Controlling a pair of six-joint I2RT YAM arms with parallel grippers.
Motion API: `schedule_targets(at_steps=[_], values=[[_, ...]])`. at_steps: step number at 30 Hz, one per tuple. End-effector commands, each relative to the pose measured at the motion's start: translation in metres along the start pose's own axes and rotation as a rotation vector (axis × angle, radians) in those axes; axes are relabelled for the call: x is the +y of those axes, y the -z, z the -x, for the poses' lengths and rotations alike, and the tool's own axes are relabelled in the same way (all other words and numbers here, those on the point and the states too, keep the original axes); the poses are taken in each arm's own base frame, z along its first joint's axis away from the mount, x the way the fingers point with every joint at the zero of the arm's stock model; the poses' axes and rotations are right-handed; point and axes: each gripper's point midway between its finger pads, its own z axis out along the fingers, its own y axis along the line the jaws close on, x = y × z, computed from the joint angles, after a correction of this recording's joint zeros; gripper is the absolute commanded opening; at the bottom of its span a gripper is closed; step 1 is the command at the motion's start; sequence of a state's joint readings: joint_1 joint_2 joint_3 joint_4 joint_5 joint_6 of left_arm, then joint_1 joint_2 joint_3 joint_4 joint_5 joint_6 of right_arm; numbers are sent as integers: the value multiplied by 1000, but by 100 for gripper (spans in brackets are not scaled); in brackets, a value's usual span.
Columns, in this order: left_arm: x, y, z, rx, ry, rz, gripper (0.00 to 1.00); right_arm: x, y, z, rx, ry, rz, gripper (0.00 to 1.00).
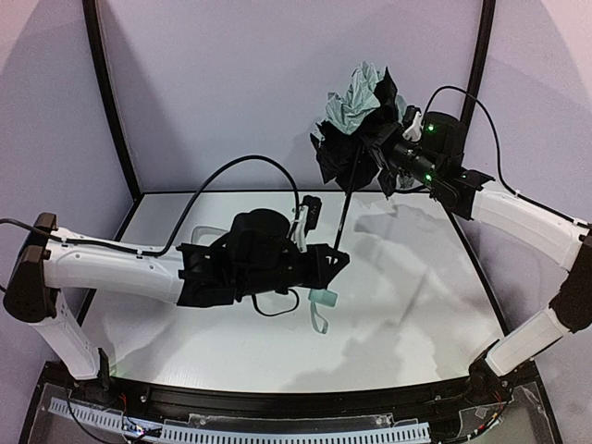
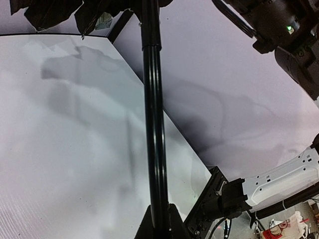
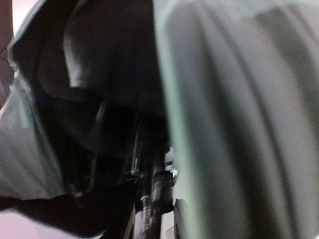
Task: Open the umbrella
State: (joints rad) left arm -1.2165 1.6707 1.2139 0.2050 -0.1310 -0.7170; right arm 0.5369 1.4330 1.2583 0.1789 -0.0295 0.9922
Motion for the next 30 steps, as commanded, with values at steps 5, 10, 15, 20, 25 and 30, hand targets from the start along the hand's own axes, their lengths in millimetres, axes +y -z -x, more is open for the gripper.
schedule_targets(at_steps=[5, 10, 15, 20, 25, 30], values=[[-71, 9, -5, 51, -297, -108, 1, 9, 6, 59, -231, 67, -49, 6], [-102, 29, -51, 204, -413, -257, 1, 12, 20, 119, -474, 180, -160, 0], [-99, 59, -83, 331, -408, -333, 1, 16, 37, 175, -643, 206, -222, 0], [-82, 80, -98, 400, -340, -309, 1, 24, 44, 207, -762, 245, -268, 0], [-86, 84, -93, 389, -302, -317, 1, 21, 37, 215, -817, 245, -286, 0], [-122, 77, -73, 372, -301, -402, 1, 11, 27, 221, -878, 258, -350, 0]])
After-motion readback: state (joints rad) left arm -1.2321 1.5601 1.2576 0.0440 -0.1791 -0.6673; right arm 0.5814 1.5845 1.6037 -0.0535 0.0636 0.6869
